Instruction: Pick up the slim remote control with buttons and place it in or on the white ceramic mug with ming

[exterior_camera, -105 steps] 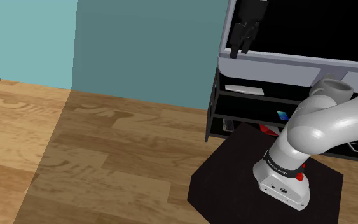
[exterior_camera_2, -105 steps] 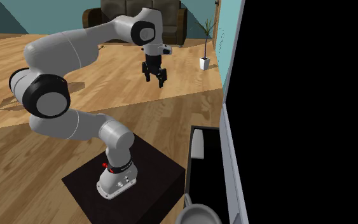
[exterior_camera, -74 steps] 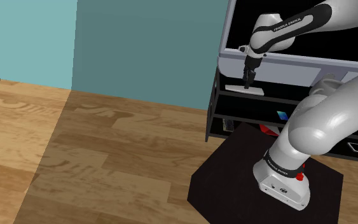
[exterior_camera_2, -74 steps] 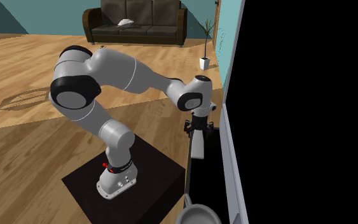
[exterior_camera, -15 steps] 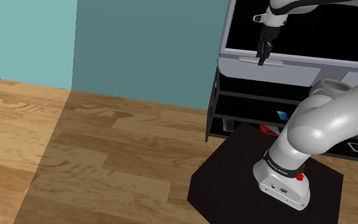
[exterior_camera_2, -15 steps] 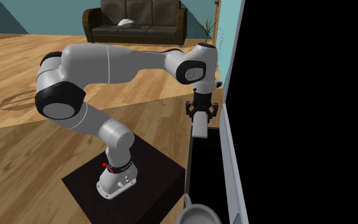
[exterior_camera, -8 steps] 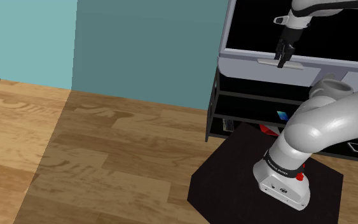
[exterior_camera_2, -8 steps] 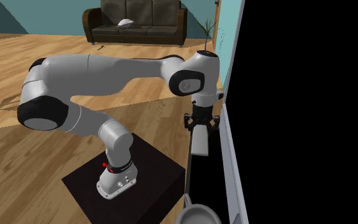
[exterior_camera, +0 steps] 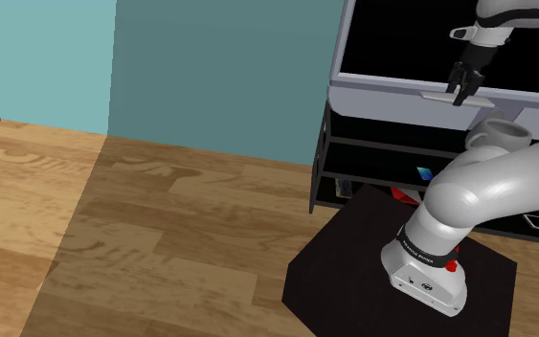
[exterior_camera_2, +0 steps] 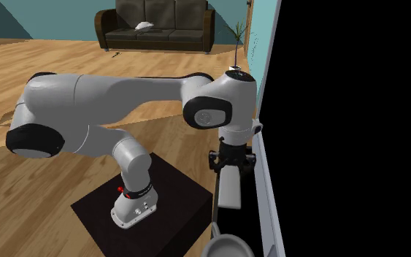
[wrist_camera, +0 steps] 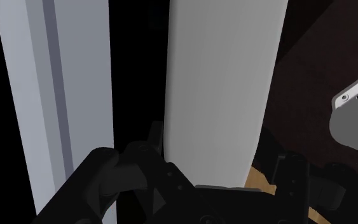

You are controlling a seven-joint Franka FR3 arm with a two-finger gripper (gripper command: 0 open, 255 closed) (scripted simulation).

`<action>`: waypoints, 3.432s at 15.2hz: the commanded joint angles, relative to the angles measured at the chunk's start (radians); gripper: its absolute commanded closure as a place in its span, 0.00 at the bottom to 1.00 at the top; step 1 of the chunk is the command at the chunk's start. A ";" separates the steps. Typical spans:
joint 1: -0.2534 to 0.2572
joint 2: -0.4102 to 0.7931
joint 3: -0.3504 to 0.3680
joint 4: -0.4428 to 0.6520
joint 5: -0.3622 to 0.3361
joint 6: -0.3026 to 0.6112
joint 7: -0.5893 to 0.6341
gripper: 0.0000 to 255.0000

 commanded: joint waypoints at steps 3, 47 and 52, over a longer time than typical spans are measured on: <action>-0.026 -0.015 -0.062 0.043 -0.040 -0.021 -0.091 1.00; 0.010 0.007 -0.331 0.200 -0.136 0.001 -0.334 0.00; 0.010 0.007 -0.331 0.200 -0.136 0.001 -0.334 0.00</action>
